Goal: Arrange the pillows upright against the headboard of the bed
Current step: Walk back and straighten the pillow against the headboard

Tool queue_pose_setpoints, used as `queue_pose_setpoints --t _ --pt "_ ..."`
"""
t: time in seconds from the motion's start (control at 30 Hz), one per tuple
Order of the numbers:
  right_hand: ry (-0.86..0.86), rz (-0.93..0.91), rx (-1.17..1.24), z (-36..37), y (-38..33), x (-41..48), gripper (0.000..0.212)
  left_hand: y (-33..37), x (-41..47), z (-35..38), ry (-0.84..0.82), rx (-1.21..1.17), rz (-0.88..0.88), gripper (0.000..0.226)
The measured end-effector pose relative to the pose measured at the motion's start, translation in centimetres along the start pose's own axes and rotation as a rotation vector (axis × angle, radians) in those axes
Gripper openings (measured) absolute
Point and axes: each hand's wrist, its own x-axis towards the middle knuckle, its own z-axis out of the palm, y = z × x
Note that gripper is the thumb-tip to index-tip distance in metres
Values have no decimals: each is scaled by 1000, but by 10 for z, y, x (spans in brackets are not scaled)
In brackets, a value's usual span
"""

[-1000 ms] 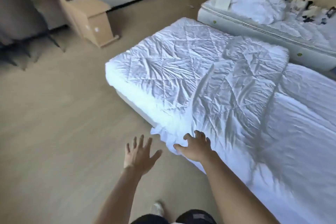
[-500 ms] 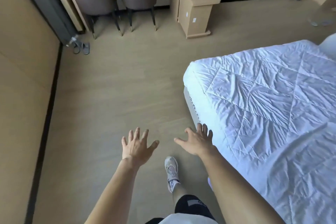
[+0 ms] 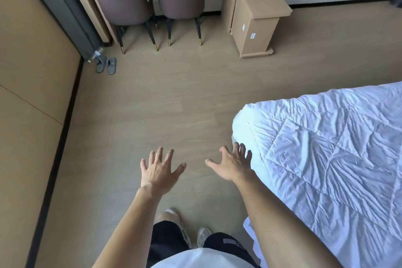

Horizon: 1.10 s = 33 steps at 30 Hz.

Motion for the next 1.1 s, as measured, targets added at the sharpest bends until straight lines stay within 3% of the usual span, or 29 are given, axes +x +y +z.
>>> queue_pose_setpoints --t 0.3,0.57,0.8,1.1 --pt "24 71 51 -73 -53 163 71 3 192 -79 -17 60 81 79" --pt "36 237 157 -152 -82 294 75 35 364 -164 -73 153 238 80" --pt "28 374 224 -202 -43 380 82 114 481 -201 -165 203 349 81" --pt "0 469 280 -285 63 521 86 278 617 -224 -175 246 446 81"
